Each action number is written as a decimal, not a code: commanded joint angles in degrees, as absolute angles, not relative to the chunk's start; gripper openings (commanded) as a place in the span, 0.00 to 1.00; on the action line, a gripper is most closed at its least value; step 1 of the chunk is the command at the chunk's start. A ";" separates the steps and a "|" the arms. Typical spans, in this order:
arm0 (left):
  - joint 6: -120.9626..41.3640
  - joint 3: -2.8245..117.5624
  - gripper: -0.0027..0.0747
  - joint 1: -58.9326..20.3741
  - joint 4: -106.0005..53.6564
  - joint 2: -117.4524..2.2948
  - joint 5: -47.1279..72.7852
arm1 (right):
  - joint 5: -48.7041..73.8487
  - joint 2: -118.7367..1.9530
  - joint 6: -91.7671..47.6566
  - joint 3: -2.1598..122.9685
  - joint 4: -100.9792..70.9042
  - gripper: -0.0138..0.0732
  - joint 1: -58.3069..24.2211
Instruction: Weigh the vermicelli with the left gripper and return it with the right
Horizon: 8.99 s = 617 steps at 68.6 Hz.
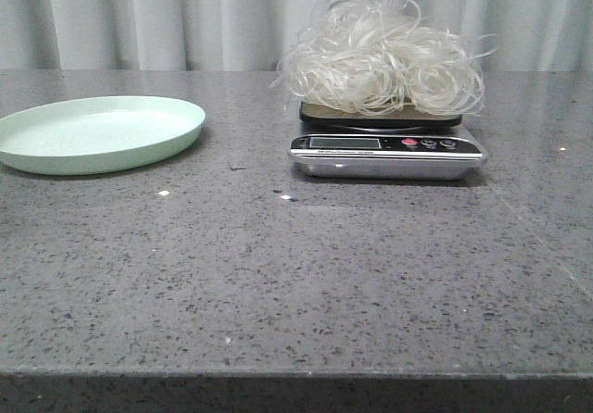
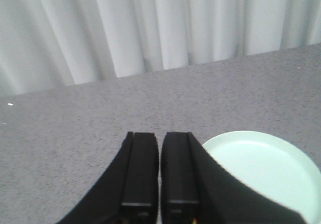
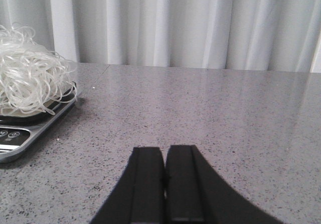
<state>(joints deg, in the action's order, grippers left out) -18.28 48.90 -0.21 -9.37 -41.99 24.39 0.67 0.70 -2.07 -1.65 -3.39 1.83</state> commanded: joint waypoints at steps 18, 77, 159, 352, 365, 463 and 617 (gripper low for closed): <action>-18.07 29.17 0.21 -0.48 -7.41 -21.56 13.40 | -3.84 1.50 -2.33 -1.14 -3.36 0.33 2.13; -18.07 22.36 0.21 -0.49 -12.56 -12.67 10.43 | 6.51 -18.15 -2.33 29.05 -10.23 0.33 2.13; -18.07 22.36 0.21 -0.49 -12.46 -12.67 10.43 | 40.20 -95.23 -10.90 90.25 -12.84 0.86 -18.19; -18.07 22.36 0.21 -0.49 -12.58 -12.67 8.89 | 40.49 -119.48 -10.90 121.76 -28.37 0.33 -37.75; -18.07 22.36 0.21 -0.49 -12.58 -12.67 8.89 | 40.63 -119.42 -10.90 121.76 -28.37 0.46 -37.75; -18.07 22.36 0.21 -0.49 -12.58 -12.67 8.89 | 42.10 -76.22 -10.90 88.31 -9.75 0.33 -2.02; -12.47 4.58 0.21 -0.49 -5.78 -1.33 0.00 | 3.88 -13.15 -10.90 20.93 -8.44 0.33 -2.02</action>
